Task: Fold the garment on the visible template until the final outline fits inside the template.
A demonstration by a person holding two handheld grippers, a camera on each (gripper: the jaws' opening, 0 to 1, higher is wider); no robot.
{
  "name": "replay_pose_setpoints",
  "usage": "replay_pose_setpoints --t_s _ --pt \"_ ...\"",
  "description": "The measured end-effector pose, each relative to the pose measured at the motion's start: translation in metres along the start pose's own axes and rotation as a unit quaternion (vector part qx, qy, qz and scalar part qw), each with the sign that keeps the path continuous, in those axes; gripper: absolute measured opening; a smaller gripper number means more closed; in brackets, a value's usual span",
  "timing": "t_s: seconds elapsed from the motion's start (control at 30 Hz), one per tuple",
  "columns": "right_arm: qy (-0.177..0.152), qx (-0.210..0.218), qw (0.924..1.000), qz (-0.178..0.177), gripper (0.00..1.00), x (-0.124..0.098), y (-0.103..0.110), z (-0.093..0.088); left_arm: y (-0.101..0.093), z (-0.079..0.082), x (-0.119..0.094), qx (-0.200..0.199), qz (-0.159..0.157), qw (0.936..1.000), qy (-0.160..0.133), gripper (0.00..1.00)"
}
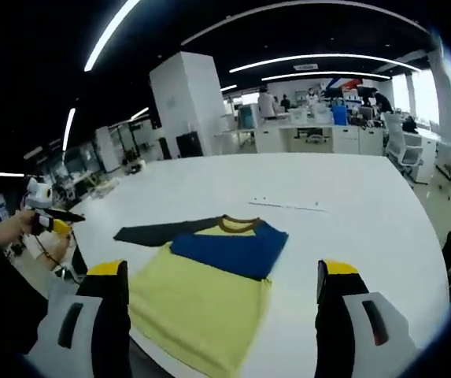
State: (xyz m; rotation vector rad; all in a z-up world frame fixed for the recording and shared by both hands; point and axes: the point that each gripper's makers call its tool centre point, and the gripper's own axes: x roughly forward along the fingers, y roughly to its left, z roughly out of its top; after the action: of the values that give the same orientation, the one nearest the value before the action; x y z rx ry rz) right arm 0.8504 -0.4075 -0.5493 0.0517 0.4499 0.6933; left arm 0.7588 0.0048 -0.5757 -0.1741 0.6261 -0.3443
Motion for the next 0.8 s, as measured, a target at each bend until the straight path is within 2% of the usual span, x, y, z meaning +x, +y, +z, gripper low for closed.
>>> replay_pose_setpoints --t_s 0.13,0.5,0.8 --pt "0.006 0.008 0.9999 0.006 1.0 -0.013 0.001 -0.009 0.002 -0.003 -0.001 -0.001 0.002 1.0 0.003 0.92" --pt "0.037 -0.004 0.9993 -0.008 1.0 -0.038 0.008 -0.041 0.007 -0.016 -0.006 -0.011 0.009 0.9998 0.011 0.93" --pt "0.031 0.013 0.9993 -0.016 1.0 -0.039 0.004 -0.043 0.014 -0.021 -0.008 -0.014 0.016 0.9996 0.018 0.98"
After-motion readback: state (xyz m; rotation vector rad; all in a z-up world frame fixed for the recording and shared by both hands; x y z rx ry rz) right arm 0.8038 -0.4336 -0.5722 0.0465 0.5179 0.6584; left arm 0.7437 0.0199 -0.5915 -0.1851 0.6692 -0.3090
